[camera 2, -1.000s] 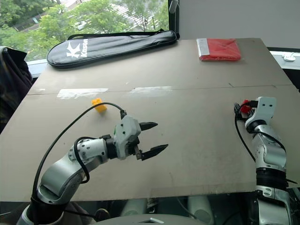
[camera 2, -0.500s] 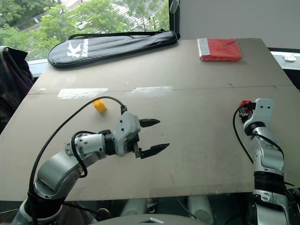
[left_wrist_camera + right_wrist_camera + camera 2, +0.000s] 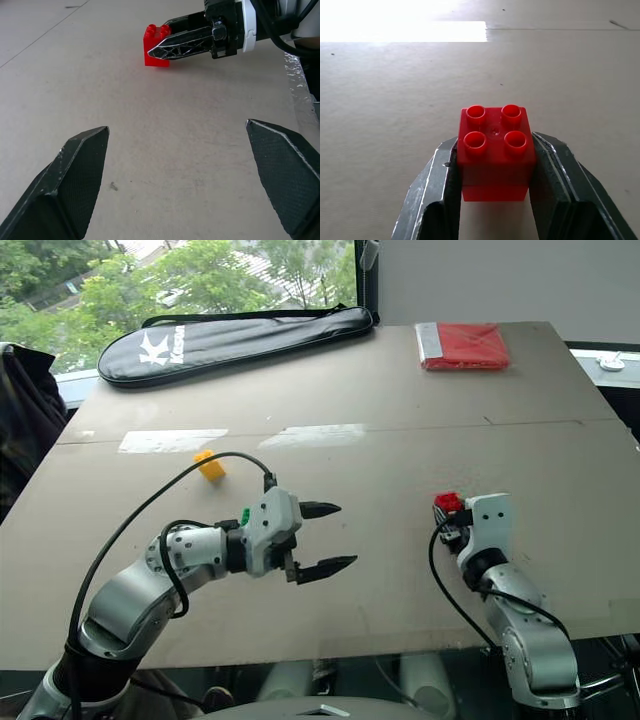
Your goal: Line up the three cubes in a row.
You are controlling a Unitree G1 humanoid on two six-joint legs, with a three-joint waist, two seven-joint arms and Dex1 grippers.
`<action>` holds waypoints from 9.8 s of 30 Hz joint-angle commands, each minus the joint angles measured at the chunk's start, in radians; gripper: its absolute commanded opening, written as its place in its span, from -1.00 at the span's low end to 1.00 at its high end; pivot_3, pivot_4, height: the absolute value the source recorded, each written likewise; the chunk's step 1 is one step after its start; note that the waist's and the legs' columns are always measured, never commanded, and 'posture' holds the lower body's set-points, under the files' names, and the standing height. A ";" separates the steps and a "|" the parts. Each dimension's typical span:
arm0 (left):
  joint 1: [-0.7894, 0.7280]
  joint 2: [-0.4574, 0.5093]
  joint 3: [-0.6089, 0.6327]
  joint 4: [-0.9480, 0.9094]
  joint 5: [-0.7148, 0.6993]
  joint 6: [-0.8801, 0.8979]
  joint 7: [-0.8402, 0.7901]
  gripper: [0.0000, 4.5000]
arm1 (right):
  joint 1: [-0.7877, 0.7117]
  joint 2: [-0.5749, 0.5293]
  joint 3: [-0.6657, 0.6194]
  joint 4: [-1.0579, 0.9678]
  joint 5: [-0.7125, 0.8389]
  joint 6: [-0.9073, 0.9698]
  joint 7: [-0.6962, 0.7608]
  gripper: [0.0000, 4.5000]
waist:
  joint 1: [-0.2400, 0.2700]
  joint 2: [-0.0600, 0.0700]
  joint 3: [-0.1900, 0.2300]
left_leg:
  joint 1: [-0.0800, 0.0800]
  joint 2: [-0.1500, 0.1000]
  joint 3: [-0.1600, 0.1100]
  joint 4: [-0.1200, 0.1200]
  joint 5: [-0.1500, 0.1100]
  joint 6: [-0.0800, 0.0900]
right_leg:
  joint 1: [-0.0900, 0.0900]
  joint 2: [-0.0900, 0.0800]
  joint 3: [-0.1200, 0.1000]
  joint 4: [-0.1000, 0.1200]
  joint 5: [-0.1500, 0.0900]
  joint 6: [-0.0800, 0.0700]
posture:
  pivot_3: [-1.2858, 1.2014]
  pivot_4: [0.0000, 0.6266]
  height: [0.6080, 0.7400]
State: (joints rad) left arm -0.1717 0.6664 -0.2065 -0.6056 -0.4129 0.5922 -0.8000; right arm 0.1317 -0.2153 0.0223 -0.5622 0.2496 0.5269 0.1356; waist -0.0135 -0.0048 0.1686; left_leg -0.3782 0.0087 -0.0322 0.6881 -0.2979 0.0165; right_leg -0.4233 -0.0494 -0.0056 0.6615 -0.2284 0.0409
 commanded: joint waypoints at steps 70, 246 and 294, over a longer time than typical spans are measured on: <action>0.401 -0.085 0.342 -0.169 -0.146 -0.041 0.113 1.00 | 0.154 -0.274 -0.232 0.068 0.317 -0.466 0.734 0.98 | 0.001 -0.005 0.003 | -0.003 0.001 0.002 0.000 0.000 0.000 | -0.003 -0.003 0.002 -0.001 0.002 0.003 | 0.03 -0.52 0.39; -0.348 -0.322 0.038 0.996 0.162 -0.608 -0.365 -0.41 | 0.061 -0.441 -0.353 0.338 0.485 -0.487 1.161 1.00 | 0.025 -0.009 0.007 | 0.000 -0.003 -0.001 0.001 0.001 -0.002 | 0.006 -0.002 -0.006 -0.002 0.006 0.000 | 0.03 -0.52 0.39; -0.690 -0.321 0.024 1.727 0.362 -0.988 -0.615 0.37 | 0.131 -0.406 -0.392 0.290 0.481 -0.506 1.140 1.00 | 0.025 -0.009 0.007 | 0.000 -0.001 -0.002 0.015 0.001 0.000 | 0.010 0.000 -0.006 0.001 0.008 0.004 | 0.03 -0.52 0.39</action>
State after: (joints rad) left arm -0.8655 0.3347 -0.1871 1.0952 -0.0801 -0.4068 -1.4504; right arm 0.2636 -0.6212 -0.3559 -0.2573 0.7210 0.0365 1.2672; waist 0.0117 -0.0143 0.1755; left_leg -0.3785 0.0077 -0.0339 0.7030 -0.2964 0.0165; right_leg -0.4135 -0.0490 -0.0114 0.6626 -0.2202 0.0456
